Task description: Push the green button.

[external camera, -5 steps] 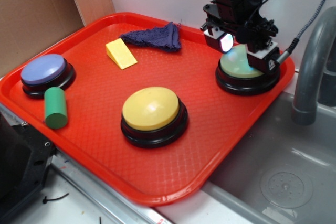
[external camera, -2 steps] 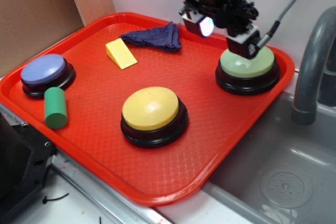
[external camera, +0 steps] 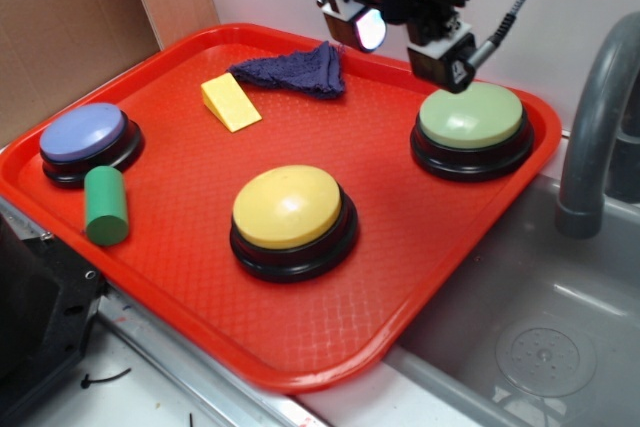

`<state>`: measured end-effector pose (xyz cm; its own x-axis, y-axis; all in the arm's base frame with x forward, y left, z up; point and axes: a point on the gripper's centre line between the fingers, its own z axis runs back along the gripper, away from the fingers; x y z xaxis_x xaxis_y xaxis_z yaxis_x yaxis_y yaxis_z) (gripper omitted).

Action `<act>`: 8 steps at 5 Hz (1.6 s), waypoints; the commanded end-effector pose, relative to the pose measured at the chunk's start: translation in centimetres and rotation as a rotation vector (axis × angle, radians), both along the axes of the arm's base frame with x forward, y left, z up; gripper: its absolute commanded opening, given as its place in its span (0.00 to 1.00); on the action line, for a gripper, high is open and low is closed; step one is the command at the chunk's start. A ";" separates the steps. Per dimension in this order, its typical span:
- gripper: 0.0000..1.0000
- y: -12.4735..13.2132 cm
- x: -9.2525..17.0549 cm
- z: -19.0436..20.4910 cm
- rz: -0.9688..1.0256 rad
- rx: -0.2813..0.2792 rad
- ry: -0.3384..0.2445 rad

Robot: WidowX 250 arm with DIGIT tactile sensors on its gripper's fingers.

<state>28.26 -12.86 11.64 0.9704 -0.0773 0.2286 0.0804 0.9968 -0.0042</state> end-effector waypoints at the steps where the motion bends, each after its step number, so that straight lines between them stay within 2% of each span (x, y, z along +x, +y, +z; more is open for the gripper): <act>1: 1.00 0.8 -0.6 3.6 0.016 -0.054 -0.046; 3: 1.00 0.9 -1.0 4.0 0.018 -0.067 -0.036; 5: 1.00 1.5 -1.4 4.0 0.020 -0.098 -0.002; 6: 1.00 1.7 -1.8 4.2 0.022 -0.100 0.043; 8: 1.00 2.6 -3.2 4.7 0.074 -0.091 0.056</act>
<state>24.64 -10.30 14.76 0.9919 -0.0018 0.1272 0.0112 0.9973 -0.0732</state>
